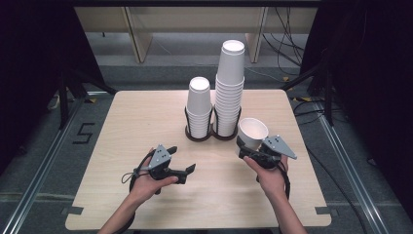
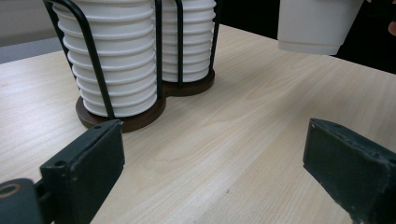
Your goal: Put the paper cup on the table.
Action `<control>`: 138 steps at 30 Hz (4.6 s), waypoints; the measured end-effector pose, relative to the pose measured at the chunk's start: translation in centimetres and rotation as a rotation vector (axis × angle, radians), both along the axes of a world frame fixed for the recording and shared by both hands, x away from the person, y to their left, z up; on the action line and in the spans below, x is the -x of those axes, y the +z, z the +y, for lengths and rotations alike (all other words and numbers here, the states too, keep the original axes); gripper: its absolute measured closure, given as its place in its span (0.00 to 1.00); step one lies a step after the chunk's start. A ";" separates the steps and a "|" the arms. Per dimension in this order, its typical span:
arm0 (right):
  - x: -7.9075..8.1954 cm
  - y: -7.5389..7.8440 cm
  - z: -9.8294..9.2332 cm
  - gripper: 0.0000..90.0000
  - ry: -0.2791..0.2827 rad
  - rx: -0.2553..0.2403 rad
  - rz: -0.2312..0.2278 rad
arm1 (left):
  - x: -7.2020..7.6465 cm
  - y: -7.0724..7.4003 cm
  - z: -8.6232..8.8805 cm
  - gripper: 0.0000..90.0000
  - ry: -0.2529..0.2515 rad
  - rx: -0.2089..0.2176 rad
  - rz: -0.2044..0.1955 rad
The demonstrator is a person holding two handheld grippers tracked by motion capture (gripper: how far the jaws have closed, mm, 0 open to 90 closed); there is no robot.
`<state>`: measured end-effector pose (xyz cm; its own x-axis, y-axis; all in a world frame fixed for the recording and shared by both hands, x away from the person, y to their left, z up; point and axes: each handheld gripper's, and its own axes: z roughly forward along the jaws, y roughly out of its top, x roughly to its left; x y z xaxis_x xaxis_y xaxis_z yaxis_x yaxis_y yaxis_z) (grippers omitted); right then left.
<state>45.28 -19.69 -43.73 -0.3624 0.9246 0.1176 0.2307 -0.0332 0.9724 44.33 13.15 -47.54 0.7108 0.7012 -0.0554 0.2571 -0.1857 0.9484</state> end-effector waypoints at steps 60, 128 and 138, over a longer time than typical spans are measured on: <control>2.9 -3.6 -5.3 0.18 -0.151 0.224 -0.013 | -0.2 -0.5 0.0 0.06 0.028 0.021 0.012; 6.0 -5.8 -8.1 0.01 -0.150 0.217 0.093 | -0.2 -1.1 -0.1 0.06 0.029 -0.001 0.032; 8.1 -6.0 -8.5 0.00 -0.133 0.209 0.116 | -0.2 -1.3 -0.2 0.06 0.027 -0.008 0.035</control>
